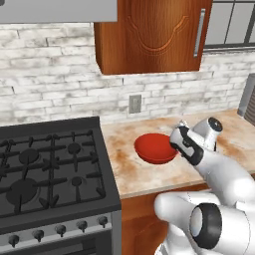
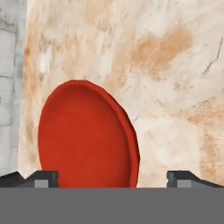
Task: Clear the mugs and bowl far away from the sink.
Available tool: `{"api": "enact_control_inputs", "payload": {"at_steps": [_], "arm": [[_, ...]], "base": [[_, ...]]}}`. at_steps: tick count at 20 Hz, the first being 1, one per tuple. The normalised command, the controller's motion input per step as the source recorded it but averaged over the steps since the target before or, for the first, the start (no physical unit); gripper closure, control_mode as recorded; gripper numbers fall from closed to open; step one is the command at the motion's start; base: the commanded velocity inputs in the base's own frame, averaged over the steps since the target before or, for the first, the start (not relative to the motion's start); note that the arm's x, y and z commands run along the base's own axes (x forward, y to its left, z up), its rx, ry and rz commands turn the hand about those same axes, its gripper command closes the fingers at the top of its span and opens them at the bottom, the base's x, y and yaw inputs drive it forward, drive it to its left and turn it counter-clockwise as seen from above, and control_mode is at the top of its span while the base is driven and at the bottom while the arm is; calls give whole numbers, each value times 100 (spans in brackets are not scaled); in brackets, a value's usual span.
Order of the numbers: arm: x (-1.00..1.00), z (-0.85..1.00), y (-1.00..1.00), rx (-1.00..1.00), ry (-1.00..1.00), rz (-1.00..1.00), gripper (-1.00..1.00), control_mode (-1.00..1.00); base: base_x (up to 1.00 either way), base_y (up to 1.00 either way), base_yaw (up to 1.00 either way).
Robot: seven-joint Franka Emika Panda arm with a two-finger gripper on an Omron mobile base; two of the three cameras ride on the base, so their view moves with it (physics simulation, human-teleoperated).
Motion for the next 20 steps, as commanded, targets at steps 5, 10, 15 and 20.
{"api": "enact_control_inputs", "payload": {"at_steps": [5,10,15,20], "arm": [[-64,91,-8,3,0,-11,-100,-100],[-92,76,-12,7,2,-10,-100,-100],[-92,90,-20,7,2,-14,-100,-100],[-91,99,-12,7,0,-16,-100,-100]], "base": [[0,0,0],[0,0,0],[0,0,0],[0,0,0]]}}
